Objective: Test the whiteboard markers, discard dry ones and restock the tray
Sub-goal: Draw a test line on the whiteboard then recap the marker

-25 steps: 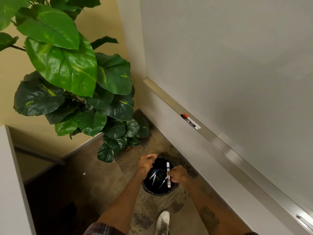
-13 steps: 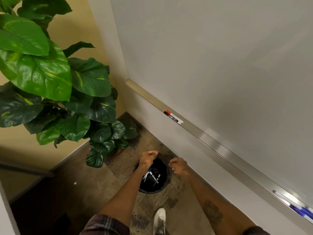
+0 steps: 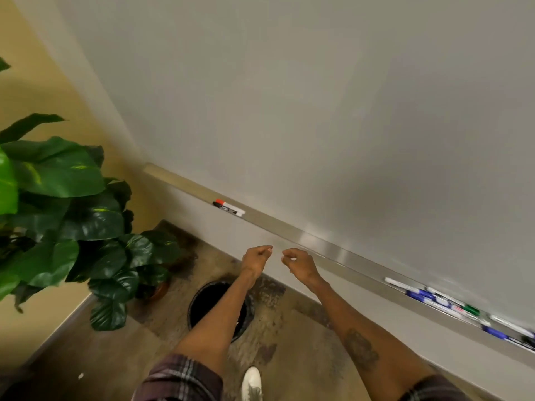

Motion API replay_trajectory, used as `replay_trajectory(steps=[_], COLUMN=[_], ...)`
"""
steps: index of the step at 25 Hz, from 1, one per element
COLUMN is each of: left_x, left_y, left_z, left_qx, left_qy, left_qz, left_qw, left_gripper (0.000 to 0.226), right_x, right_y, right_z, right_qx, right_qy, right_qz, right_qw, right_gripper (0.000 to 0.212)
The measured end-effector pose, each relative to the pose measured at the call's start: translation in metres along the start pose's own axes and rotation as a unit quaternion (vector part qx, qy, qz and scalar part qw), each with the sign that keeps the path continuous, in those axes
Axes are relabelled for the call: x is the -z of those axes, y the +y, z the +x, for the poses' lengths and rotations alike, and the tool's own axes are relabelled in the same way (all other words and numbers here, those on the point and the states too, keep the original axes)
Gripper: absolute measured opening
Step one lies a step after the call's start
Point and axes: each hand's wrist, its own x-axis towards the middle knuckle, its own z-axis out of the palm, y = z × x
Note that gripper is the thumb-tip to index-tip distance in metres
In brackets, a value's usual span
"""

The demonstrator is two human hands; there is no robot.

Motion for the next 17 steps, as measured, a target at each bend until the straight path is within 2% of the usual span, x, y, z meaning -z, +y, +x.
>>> replay_trajectory(steps=[12,17], left_x=[-0.191,-0.264], left_y=[0.069,0.071], left_z=[-0.034,-0.043], left_qx=[-0.071,-0.061], left_qy=[-0.112,-0.15], left_qz=[0.054,0.07], left_qw=[0.99,0.984], left_gripper=[0.031,0.033], right_x=[0.169,0.217], right_y=[0.12,0.186], right_z=[-0.068,-0.095], right_qx=[-0.037,-0.118], right_qy=[0.179,0.261], right_qz=[0.031,0.063], right_qw=[0.983,0.956], right_gripper=[0.026,0.031])
